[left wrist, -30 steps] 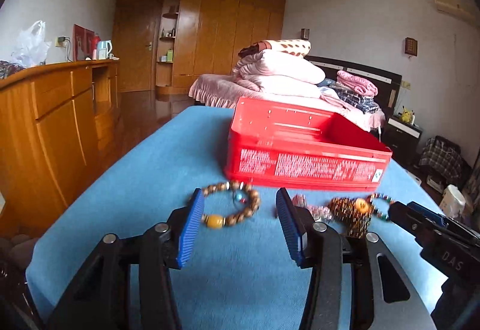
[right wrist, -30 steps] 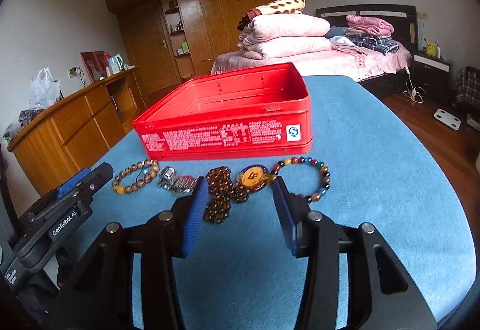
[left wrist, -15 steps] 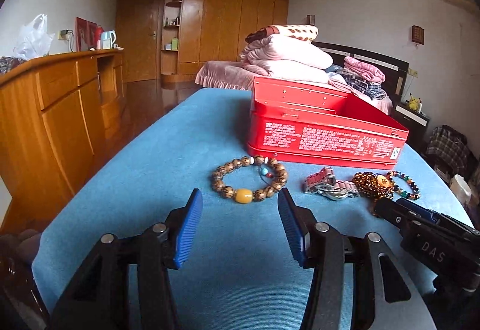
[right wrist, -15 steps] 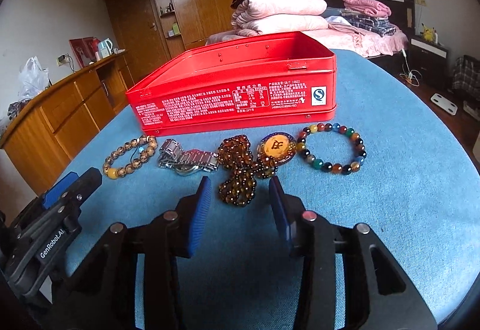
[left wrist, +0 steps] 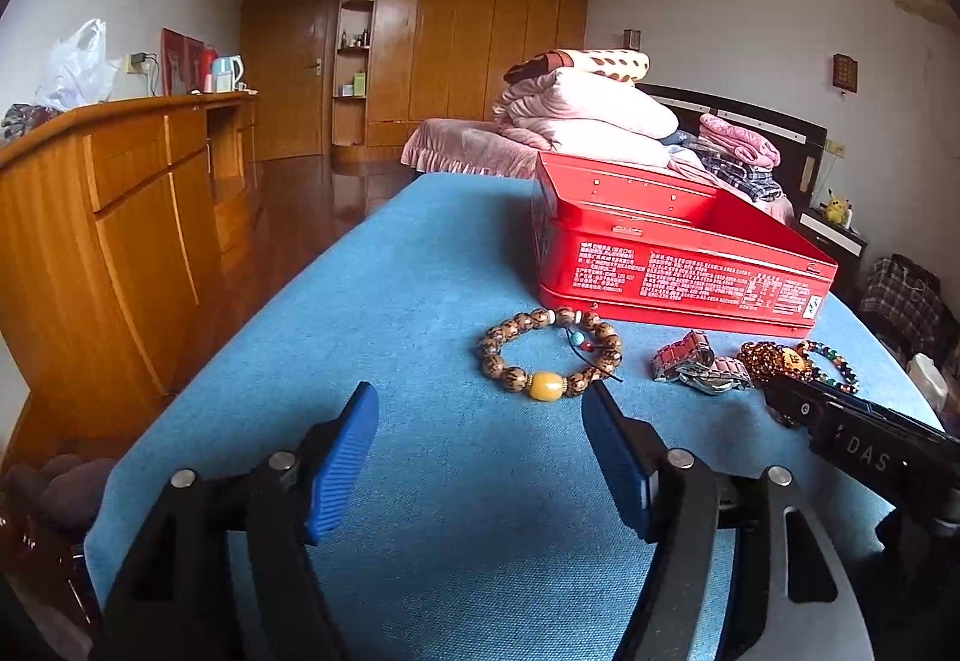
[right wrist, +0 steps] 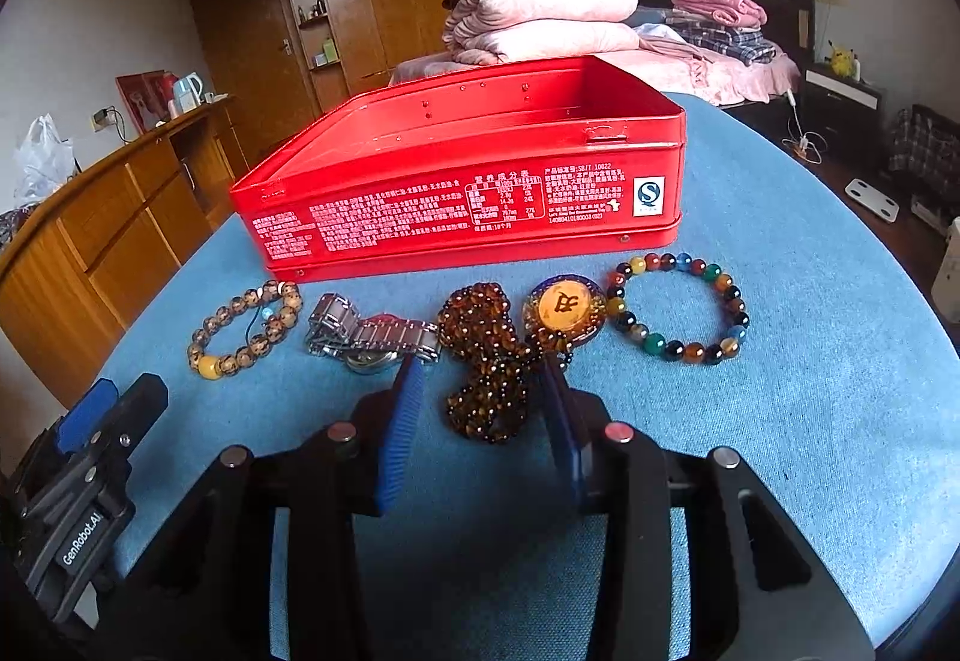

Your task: Organize jewelry

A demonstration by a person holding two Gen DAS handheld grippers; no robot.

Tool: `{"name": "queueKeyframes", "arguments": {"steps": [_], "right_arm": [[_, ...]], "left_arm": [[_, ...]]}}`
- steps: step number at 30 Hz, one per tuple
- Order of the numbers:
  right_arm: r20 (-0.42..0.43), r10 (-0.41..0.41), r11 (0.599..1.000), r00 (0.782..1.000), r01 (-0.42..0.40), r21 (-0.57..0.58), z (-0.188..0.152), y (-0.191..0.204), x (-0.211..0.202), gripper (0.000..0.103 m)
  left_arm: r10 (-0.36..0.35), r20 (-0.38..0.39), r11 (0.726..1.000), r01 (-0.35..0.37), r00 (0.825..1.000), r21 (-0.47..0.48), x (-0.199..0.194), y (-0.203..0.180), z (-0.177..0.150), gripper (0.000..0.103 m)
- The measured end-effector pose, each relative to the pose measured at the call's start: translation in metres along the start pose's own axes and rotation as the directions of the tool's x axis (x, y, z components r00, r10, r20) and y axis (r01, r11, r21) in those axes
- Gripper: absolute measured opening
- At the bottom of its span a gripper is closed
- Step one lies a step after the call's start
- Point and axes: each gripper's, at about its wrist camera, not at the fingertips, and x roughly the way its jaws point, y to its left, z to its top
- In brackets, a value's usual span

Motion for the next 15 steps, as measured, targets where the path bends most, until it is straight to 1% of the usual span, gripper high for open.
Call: {"name": "queueKeyframes", "arguments": {"steps": [4,6,8,9,11,15], "right_arm": [[-0.013,-0.023,1.0,1.0,0.023,-0.003,0.0022,0.002,0.0038,0.038],[-0.02,-0.036,0.999,0.999,0.036,-0.006,0.0025,0.0029,0.0059,0.036],[-0.022,-0.05,0.999,0.998,0.05,-0.012,0.0017,0.0035,0.007,0.025],[-0.023,-0.047,0.999,0.999,0.046,-0.016,0.0011,0.0035,0.0073,0.024],[-0.024,-0.035,0.999,0.999,0.034,-0.025,-0.0004,0.0035,0.0074,0.018],[-0.021,-0.008,1.0,1.0,0.007,-0.03,-0.0028,0.0012,0.0033,0.016]], "left_arm": [[-0.004,0.002,1.0,0.004,1.0,-0.005,-0.0009,0.0021,0.0005,0.073],[-0.008,0.003,1.0,0.008,1.0,-0.012,-0.0014,0.0037,0.0009,0.075],[-0.008,0.006,1.0,0.008,1.0,-0.014,-0.0013,0.0041,0.0014,0.077],[-0.009,0.006,1.0,0.009,1.0,-0.014,-0.0015,0.0043,0.0013,0.078],[-0.017,0.005,1.0,0.017,1.0,-0.015,-0.0014,0.0046,0.0018,0.078],[-0.027,0.001,1.0,0.027,1.0,-0.011,0.0006,0.0023,0.0036,0.078]]}}
